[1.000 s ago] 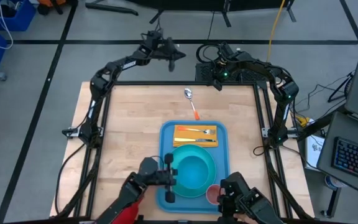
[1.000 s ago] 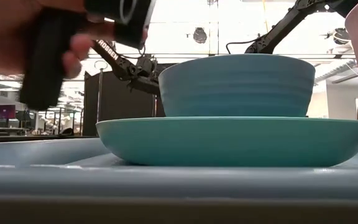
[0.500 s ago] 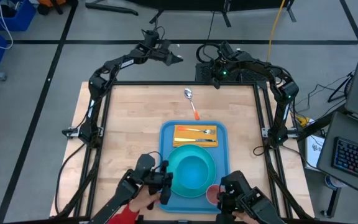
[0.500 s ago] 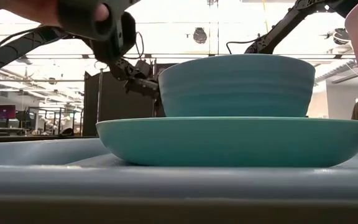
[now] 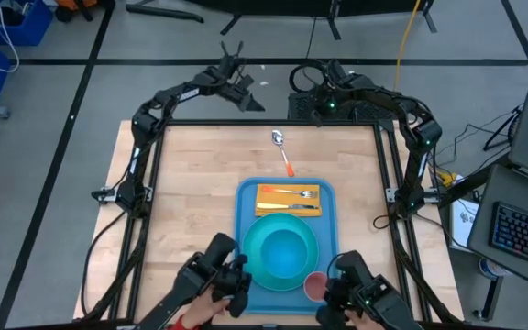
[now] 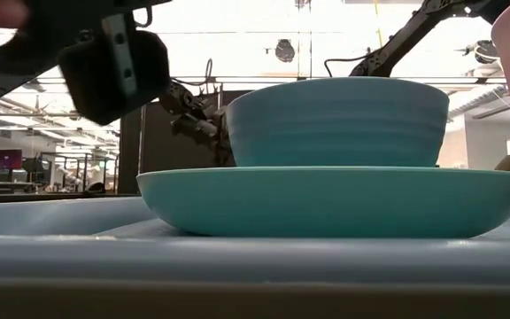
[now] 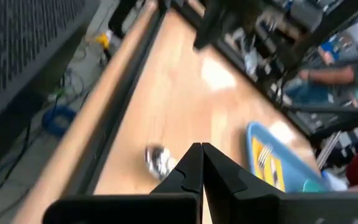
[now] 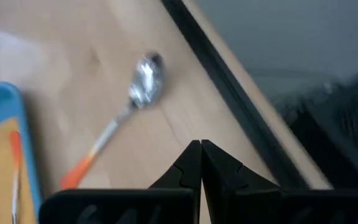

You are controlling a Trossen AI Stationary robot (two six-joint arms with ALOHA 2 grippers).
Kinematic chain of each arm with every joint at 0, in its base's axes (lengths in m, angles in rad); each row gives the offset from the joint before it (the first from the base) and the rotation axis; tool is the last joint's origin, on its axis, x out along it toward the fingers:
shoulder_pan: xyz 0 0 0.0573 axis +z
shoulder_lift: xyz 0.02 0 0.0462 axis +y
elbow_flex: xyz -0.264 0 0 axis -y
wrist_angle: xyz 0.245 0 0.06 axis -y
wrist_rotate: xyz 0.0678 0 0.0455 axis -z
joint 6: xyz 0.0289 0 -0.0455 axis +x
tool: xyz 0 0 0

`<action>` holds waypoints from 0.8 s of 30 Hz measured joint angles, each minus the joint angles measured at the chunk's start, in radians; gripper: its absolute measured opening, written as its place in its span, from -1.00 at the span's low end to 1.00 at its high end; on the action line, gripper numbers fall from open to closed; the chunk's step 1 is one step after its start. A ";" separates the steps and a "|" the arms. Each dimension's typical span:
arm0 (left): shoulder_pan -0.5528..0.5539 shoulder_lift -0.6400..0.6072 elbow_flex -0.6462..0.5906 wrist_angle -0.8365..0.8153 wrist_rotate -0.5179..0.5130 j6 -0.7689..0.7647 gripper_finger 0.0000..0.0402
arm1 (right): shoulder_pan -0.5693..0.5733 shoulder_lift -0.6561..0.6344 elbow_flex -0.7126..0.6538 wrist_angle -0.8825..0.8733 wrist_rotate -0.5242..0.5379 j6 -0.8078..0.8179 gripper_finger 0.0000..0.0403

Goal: Set up tray
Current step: Adjust the blue serving tray

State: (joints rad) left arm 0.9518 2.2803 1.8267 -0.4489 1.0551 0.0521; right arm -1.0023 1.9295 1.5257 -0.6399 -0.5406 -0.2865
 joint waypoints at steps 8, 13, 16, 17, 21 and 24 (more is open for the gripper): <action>-0.024 0.000 0.000 -0.290 -0.008 0.254 -0.98 | 0.006 -0.029 0.000 -0.209 -0.009 0.009 -1.00; -0.061 0.000 0.000 -0.465 0.019 0.436 -0.99 | 0.058 -0.031 -0.001 -0.343 -0.040 -0.046 -1.00; -0.090 0.000 0.000 -0.545 0.018 0.502 -0.97 | 0.090 -0.032 -0.018 -0.384 -0.038 -0.092 -1.00; -0.098 0.000 0.000 -0.564 0.017 0.527 -0.95 | 0.097 -0.032 -0.024 -0.406 -0.034 -0.101 -1.00; -0.128 0.000 0.000 -0.615 0.041 0.605 -0.96 | 0.103 -0.033 -0.078 -0.485 -0.016 -0.091 -1.00; -0.142 0.000 0.000 -0.611 0.064 0.609 -0.98 | 0.075 -0.050 -0.166 -0.500 -0.064 -0.058 -1.00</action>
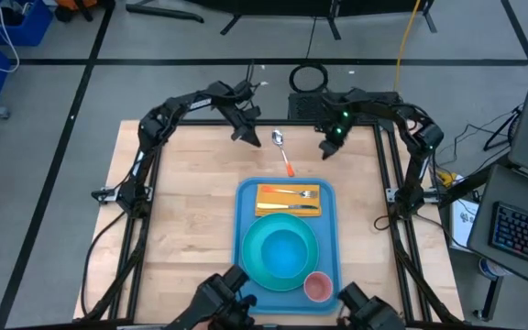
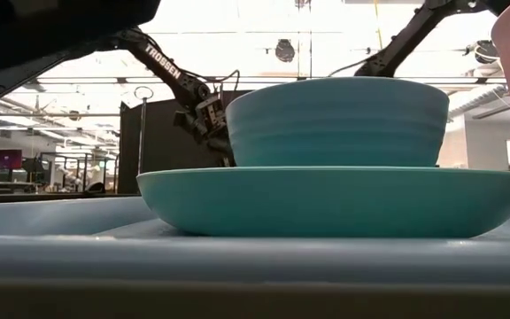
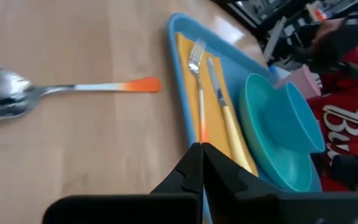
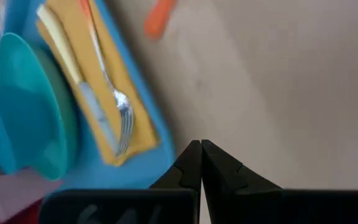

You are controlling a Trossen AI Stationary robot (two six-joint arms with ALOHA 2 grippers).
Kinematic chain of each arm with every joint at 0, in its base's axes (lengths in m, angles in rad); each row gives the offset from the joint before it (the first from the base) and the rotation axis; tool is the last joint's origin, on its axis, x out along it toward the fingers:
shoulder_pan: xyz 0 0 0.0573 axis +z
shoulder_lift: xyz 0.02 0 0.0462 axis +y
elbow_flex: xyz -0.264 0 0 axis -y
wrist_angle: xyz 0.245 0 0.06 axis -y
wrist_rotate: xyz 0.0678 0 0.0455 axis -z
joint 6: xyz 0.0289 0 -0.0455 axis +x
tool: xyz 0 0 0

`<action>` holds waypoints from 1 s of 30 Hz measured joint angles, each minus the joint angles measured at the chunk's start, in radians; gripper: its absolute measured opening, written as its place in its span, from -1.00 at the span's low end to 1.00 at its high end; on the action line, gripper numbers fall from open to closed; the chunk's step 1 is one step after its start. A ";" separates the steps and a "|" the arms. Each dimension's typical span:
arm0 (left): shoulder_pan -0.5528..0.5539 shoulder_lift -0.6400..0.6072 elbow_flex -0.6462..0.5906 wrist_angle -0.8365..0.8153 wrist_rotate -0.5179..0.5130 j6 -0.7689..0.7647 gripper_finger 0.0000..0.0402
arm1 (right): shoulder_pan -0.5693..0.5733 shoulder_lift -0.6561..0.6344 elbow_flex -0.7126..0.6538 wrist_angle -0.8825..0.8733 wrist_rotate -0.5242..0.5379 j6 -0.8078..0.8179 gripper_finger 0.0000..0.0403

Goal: Set up tray
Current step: Adjust the blue serving tray

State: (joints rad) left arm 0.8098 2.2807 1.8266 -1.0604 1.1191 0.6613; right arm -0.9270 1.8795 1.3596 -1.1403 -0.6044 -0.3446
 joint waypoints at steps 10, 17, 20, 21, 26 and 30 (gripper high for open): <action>0.005 0.000 0.000 0.002 0.059 -0.006 -0.97 | -0.088 -0.222 -0.350 0.195 -0.098 0.145 -0.86; 0.000 0.000 0.000 0.002 0.062 -0.016 -0.92 | -0.058 -0.370 -0.558 0.405 -0.104 0.334 -0.45; -0.002 0.000 0.000 0.002 0.062 -0.016 -0.93 | -0.037 -0.389 -0.618 0.460 -0.107 0.362 -0.25; -0.004 0.000 0.000 0.002 0.062 -0.016 -0.94 | -0.032 -0.392 -0.632 0.479 -0.110 0.363 -0.19; -0.006 0.000 0.000 0.002 0.062 -0.017 -0.97 | -0.009 -0.394 -0.685 0.594 -0.185 0.410 0.00; -0.010 0.000 0.000 0.002 0.062 -0.021 -0.91 | 0.023 -0.394 -0.720 0.656 -0.169 0.453 0.02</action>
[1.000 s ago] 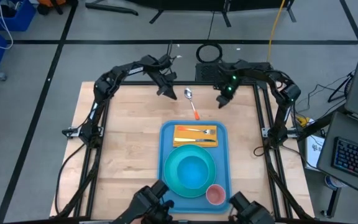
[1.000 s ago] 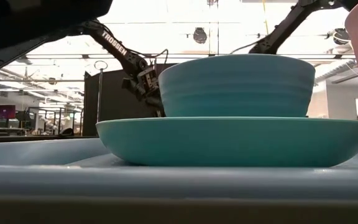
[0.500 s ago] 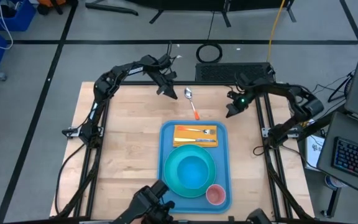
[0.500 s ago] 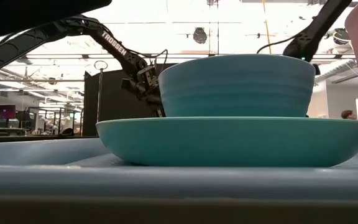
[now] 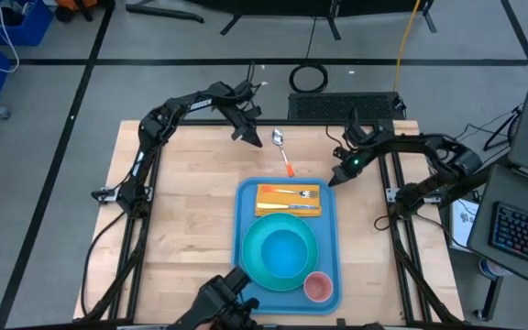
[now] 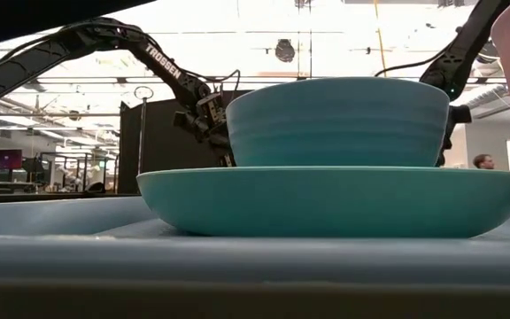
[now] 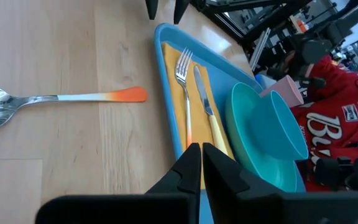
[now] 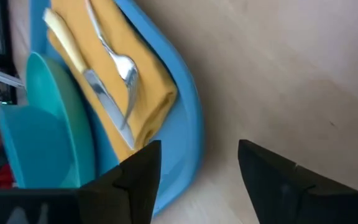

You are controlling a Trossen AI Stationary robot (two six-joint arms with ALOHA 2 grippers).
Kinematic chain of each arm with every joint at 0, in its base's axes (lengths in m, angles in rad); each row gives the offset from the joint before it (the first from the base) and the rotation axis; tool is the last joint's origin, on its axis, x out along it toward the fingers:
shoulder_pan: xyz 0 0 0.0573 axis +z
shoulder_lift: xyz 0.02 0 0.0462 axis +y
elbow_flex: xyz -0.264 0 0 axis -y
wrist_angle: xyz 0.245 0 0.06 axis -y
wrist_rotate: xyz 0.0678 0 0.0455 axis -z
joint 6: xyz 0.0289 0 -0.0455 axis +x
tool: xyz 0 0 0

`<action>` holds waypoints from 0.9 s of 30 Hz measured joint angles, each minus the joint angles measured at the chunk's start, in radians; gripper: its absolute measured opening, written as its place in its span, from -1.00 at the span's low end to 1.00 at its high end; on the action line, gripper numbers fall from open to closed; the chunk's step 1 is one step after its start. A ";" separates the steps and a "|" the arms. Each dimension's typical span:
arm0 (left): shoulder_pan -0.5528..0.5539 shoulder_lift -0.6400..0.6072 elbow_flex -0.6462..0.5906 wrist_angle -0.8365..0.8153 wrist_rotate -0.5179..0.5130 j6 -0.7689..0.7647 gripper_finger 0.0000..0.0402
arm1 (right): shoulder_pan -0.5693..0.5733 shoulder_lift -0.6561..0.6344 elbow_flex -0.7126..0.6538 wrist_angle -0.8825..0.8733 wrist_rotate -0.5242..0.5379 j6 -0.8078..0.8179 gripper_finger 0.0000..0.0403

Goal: Set up tray
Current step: Adjust the blue serving tray

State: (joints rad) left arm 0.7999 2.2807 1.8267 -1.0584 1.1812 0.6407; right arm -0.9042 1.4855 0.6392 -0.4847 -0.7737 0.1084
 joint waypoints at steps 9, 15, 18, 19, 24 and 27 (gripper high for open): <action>-0.017 0.000 0.000 0.001 0.000 0.005 -0.97 | 0.070 0.001 -0.044 0.144 0.011 0.063 -0.36; -0.018 0.000 0.000 0.000 0.000 -0.007 -0.89 | 0.095 0.001 -0.044 0.156 0.019 0.072 -0.78; -0.018 0.000 0.000 -0.008 0.000 -0.011 -0.95 | 0.095 0.001 -0.044 0.169 0.012 0.093 -0.91; -0.018 0.000 0.000 -0.013 0.000 -0.011 -0.97 | 0.095 0.001 -0.044 0.171 0.011 0.093 -0.92; -0.018 0.000 0.000 -0.060 0.007 0.020 -0.93 | 0.096 0.001 -0.044 0.175 0.013 0.094 -0.88; -0.018 0.000 0.000 -0.104 0.059 0.076 -0.92 | 0.096 0.001 -0.046 0.200 0.014 0.120 -0.90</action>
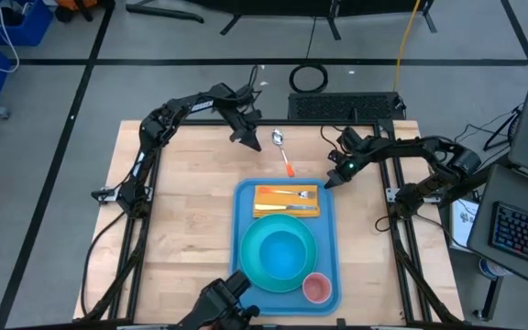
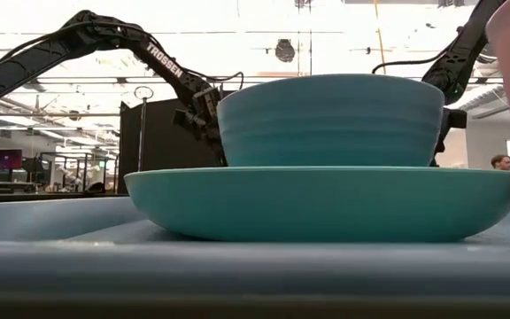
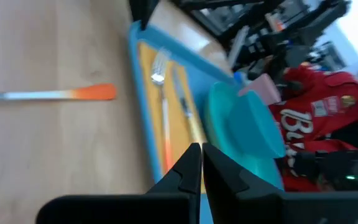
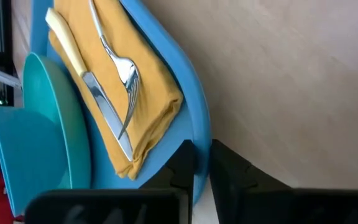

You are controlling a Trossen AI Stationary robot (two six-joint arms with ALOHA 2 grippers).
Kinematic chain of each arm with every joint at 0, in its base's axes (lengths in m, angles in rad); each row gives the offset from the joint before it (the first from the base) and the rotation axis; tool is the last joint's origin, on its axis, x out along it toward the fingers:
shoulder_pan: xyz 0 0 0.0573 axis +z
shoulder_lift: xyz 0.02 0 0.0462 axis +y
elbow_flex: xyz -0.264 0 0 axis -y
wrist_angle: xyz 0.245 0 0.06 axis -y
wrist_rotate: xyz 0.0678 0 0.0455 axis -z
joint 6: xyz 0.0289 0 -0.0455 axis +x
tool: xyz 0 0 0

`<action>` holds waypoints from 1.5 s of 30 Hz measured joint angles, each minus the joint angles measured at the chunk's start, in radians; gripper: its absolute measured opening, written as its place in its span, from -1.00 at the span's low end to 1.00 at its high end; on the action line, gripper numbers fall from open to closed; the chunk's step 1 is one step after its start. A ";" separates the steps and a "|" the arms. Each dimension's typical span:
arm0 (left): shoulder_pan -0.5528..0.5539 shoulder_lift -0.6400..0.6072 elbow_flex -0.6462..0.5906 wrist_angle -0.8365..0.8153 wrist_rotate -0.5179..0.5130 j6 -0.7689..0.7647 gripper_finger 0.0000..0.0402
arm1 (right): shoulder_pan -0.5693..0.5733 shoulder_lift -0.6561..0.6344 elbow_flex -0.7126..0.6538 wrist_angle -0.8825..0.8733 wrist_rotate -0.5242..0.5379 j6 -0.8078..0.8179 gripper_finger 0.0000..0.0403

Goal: Set up tray
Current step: Adjust the blue serving tray

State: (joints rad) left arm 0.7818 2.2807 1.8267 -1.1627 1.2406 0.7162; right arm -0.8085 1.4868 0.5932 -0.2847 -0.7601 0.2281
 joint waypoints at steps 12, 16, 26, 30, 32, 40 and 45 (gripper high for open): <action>0.002 -0.001 0.000 -0.056 0.070 0.068 -0.91 | 0.061 0.000 -0.094 0.269 0.000 0.181 -0.92; 0.002 -0.002 0.000 -0.059 0.088 0.068 -0.98 | 0.090 0.000 -0.097 0.333 0.019 0.227 -0.92; 0.003 -0.004 0.000 -0.065 0.137 0.068 -0.90 | 0.143 0.087 -0.093 0.452 0.074 0.303 -0.92; 0.003 -0.004 0.000 -0.066 0.147 0.068 -0.97 | 0.157 0.126 -0.093 0.509 0.078 0.329 -0.92; 0.003 -0.004 0.000 -0.066 0.148 0.068 -0.98 | 0.169 0.140 -0.093 0.553 0.083 0.356 -0.92; 0.003 -0.004 0.000 -0.067 0.150 0.068 -0.92 | 0.221 0.194 -0.094 0.685 0.117 0.441 -0.93; 0.003 -0.005 0.000 -0.067 0.150 0.068 -0.98 | 0.231 0.195 -0.094 0.686 0.155 0.445 -0.93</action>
State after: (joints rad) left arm 0.7849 2.2761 1.8267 -1.2301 1.3911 0.7837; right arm -0.5774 1.6821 0.4992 0.4008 -0.6050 0.6727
